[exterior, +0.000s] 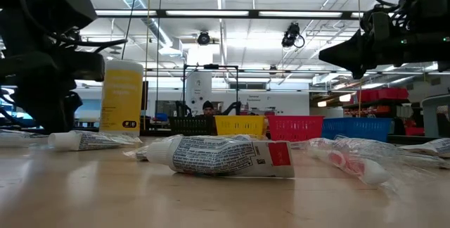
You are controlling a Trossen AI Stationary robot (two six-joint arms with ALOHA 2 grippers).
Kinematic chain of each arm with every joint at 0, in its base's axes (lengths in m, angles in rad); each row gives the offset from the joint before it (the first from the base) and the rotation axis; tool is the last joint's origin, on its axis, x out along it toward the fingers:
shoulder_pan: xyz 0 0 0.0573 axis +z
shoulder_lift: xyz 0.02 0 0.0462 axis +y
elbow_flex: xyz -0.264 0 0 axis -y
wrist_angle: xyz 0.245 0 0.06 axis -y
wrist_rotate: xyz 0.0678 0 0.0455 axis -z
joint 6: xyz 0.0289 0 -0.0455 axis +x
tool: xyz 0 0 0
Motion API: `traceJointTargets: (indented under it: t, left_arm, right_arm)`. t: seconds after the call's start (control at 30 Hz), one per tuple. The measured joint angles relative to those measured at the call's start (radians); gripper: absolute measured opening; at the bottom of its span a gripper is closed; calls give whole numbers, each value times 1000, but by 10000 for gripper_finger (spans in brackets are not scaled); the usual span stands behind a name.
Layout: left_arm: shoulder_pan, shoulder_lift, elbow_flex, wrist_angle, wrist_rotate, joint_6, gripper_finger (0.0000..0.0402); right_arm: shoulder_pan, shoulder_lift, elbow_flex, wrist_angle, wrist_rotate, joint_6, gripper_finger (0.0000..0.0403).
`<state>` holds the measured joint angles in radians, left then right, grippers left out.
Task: Pick & Place Travel size toiletries
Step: Put the blue toothbrush into the black bin
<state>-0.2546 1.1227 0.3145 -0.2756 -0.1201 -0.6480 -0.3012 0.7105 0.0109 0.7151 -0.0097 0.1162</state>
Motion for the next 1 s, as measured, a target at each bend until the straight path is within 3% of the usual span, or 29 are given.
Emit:
traceJointTargets:
  t: [0.27,0.57,0.7,0.83,0.9,1.0]
  left_arm:
    - [-12,20,-2,12,-40,-30,131]
    - [-15,20,-3,8,-147,-240,29]
    - [-11,23,21,7,-325,-273,28]
    - [13,22,63,131,-514,-207,46]
    - [48,22,92,193,-561,-136,56]
    - [122,22,145,286,-553,-32,53]
  right_arm:
    - [0,0,0,-3,0,0,72]
    - [0,0,0,-16,0,0,72]
    - [0,0,0,-16,1,0,72]
    - [0,0,0,-17,63,-1,72]
    - [0,0,0,-16,119,-2,72]
    - [0,2,0,-16,195,-2,72]
